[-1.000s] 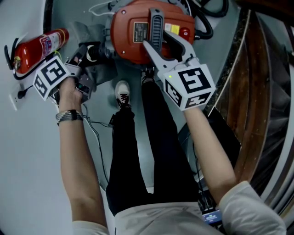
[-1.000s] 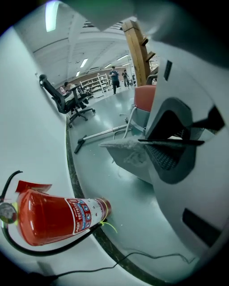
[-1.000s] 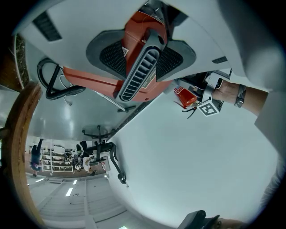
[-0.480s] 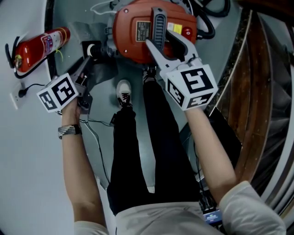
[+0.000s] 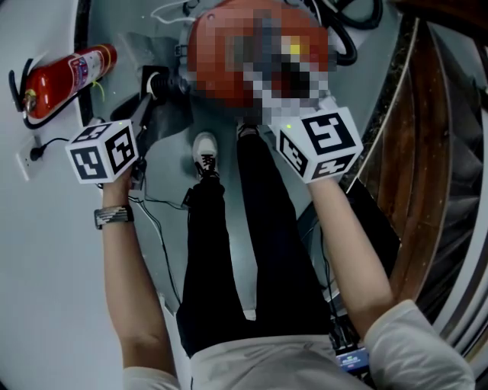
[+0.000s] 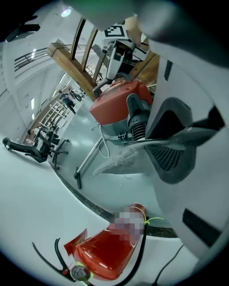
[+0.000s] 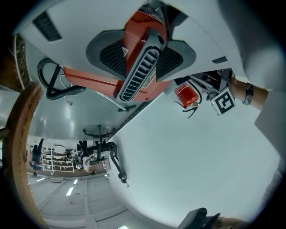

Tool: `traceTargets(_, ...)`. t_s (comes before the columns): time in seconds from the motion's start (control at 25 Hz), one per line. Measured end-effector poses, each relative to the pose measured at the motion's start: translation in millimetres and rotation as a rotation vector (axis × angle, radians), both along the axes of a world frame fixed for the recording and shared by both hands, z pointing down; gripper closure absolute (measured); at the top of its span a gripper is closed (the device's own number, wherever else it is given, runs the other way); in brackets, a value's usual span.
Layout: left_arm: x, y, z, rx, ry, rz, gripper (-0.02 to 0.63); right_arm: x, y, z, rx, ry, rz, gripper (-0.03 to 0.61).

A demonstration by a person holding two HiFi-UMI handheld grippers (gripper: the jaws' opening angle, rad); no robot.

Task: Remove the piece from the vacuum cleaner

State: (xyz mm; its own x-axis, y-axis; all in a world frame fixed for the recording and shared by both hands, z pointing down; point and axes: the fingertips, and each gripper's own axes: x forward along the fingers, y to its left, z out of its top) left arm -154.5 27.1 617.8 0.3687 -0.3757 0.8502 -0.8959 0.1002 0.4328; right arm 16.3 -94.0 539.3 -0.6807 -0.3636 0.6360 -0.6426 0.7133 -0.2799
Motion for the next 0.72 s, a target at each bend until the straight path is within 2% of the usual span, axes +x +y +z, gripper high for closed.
traceTargets(0.16, -2.6, -1.6, -0.8, -0.011, -0.06, 0.068, 0.58, -0.6, -0.2, 0.2, -0.005, 0.005, -0.011, 0.373)
traceTargets(0.28, -2.7, -0.9, -1.0, -0.039, -0.092, 0.063, 0.58, -0.1, 0.0, 0.0, -0.002, 0.012, -0.014, 0.371)
traceTargets(0.48, -2.8, -0.1, -3.2, -0.061, -0.203, 0.033, 0.583, -0.4, 0.2, -0.4, -0.001, 0.017, -0.016, 0.371)
traceTargets(0.72, -4.0, 0.0, -3.8, -0.043, -0.202, 0.045, 0.583, -0.8, -0.3, -0.4, 0.005, 0.022, -0.022, 0.368)
